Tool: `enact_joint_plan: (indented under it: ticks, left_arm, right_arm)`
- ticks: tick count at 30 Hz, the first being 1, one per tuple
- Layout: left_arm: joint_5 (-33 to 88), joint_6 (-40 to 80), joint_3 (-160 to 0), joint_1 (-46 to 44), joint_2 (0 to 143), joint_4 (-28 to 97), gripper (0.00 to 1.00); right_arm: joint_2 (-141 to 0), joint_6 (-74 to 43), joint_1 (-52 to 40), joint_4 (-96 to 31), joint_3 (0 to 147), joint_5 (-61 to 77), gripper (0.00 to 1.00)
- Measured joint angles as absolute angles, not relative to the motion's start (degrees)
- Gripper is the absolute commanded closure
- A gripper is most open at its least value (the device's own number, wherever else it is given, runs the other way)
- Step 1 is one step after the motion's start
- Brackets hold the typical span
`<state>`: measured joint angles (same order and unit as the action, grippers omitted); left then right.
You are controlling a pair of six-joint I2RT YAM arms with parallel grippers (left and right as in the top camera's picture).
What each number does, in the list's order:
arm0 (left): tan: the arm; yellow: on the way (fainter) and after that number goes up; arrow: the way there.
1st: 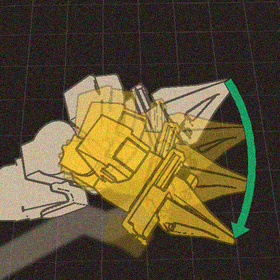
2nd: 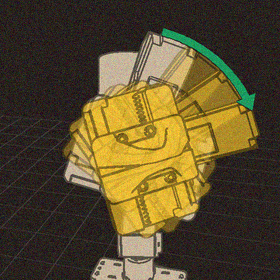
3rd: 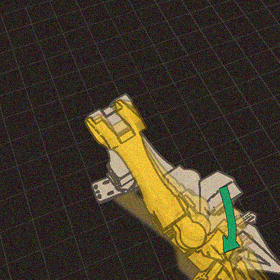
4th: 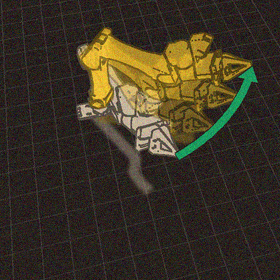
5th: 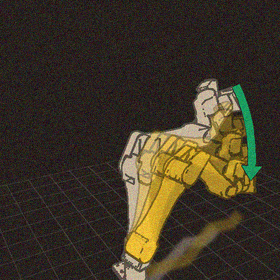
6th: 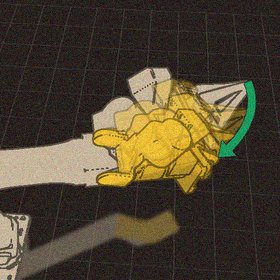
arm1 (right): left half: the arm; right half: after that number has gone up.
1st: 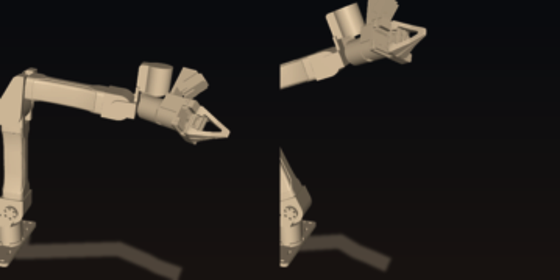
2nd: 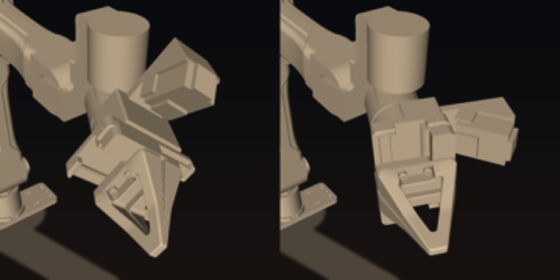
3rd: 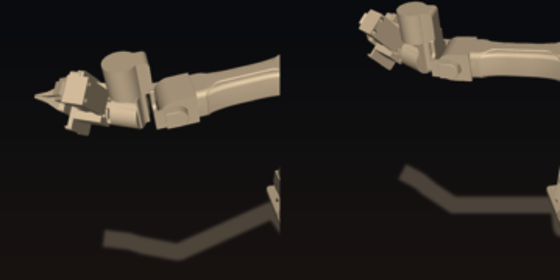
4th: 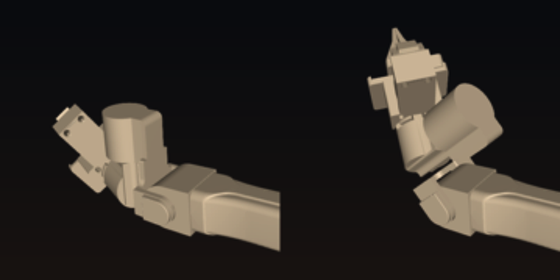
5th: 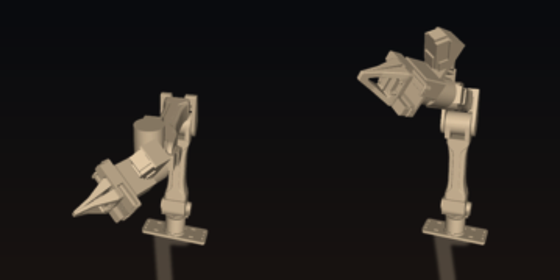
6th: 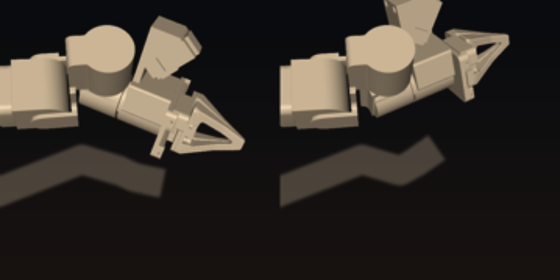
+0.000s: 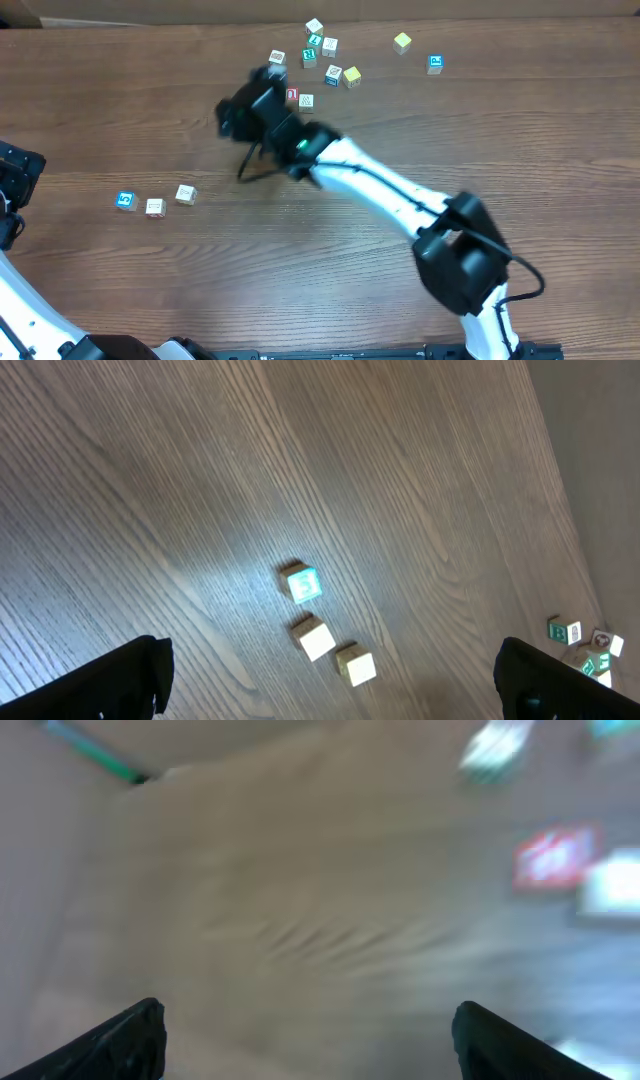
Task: Form a horizontal line
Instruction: 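Reach the right gripper back to the pile and grasp the M block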
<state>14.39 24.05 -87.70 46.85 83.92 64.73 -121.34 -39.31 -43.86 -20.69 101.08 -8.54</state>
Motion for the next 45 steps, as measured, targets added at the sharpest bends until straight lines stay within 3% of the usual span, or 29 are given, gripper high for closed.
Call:
enact_joint_plan:
  ticks: [7, 10, 14, 25, 39, 41, 45]
  left_arm:
    - [14.4, 24.1, -87.7, 45.0, 83.9, 64.5, 0.01]
    - [14.4, 24.1, -87.7, 45.0, 83.9, 64.2, 0.00]
    - [14.4, 24.1, -87.7, 45.0, 83.9, 63.7, 0.00]
    - [14.4, 24.1, -87.7, 45.0, 83.9, 63.1, 0.01]
    - [14.4, 24.1, -87.7, 45.0, 83.9, 63.0, 0.00]
    - [14.4, 24.1, -87.7, 45.0, 83.9, 63.0, 0.00]
    - [14.4, 24.1, -87.7, 45.0, 83.9, 63.0, 0.00]
  right_arm:
    - [-128.5, -25.0, -27.8, -25.3, 101.2, -7.6, 0.11]
    - [-132.4, -23.7, -26.8, -25.7, 101.2, -4.4, 0.11]
    - [-133.9, -22.1, -27.7, -26.5, 101.0, -1.4, 0.00]
    - [-134.0, -19.1, -32.0, -24.5, 101.0, -1.8, 0.01]
    - [-140.0, -6.1, -31.5, -11.9, 102.5, -5.5, 0.34]
    - [-140.5, -5.7, -31.4, -9.8, 102.5, -5.5, 0.51]
    - [-141.0, -5.3, -31.2, -8.3, 102.4, -5.5, 0.69]
